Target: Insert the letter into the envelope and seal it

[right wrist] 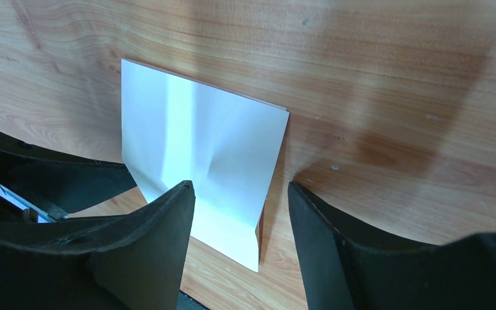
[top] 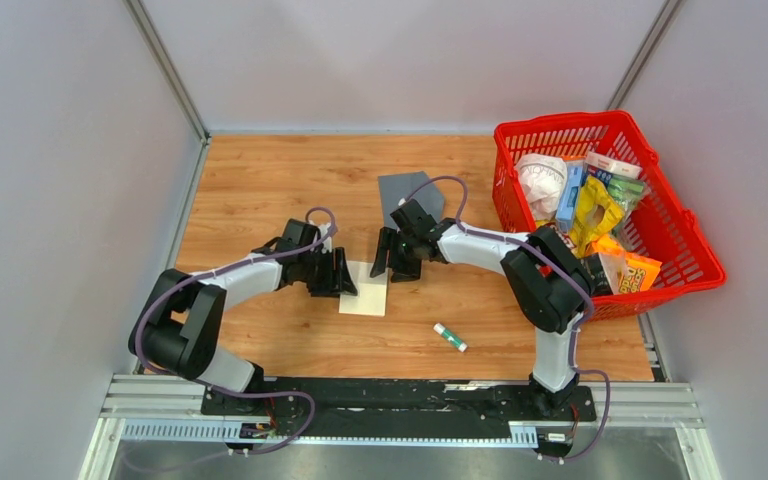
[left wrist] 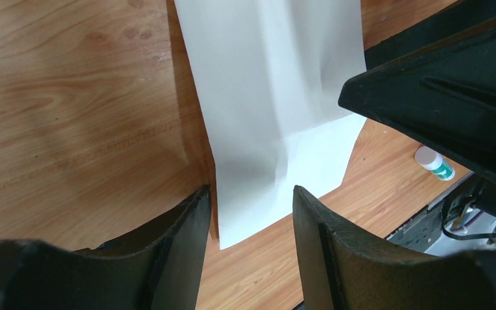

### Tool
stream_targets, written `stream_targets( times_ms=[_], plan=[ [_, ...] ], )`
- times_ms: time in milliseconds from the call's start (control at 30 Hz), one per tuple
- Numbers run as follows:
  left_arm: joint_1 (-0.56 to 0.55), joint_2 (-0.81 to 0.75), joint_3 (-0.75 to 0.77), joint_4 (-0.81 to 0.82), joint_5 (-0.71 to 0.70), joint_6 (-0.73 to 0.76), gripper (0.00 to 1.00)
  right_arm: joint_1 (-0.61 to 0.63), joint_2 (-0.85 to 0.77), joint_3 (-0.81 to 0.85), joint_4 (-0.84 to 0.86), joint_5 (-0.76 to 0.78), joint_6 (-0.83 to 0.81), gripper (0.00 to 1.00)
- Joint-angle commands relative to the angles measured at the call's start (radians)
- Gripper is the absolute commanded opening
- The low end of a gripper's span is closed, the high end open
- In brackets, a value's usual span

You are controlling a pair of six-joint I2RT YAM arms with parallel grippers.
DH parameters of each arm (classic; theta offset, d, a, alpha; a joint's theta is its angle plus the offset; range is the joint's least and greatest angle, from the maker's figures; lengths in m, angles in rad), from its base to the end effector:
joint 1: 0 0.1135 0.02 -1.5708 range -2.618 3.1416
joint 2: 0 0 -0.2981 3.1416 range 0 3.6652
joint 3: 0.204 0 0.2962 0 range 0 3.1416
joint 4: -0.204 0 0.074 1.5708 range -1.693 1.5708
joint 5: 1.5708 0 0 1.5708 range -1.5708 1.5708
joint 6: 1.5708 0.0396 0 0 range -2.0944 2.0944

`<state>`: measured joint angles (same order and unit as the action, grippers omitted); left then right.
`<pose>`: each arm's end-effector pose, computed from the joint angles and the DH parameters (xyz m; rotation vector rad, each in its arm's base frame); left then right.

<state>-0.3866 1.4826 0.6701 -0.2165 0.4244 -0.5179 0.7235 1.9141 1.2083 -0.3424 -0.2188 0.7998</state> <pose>0.2657 -0.1258 0.1468 -0.0160 2.7160 -0.8544 0.3213 0.2952 0.1541 0.0248 2.8184 0.7439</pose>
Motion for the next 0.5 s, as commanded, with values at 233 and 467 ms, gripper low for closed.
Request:
stream_targets(
  times_ms=[233, 467],
  plan=[
    [0.003, -0.053, -0.06, 0.132, 0.076, -0.063, 0.41, 0.007, 0.043, 0.004, -0.033, 0.027, -0.017, 0.62],
    [0.005, -0.13, -0.033, 0.098, 0.1, -0.077, 0.25, 0.007, 0.042, 0.007, -0.029, 0.026, -0.016, 0.62]
  ],
)
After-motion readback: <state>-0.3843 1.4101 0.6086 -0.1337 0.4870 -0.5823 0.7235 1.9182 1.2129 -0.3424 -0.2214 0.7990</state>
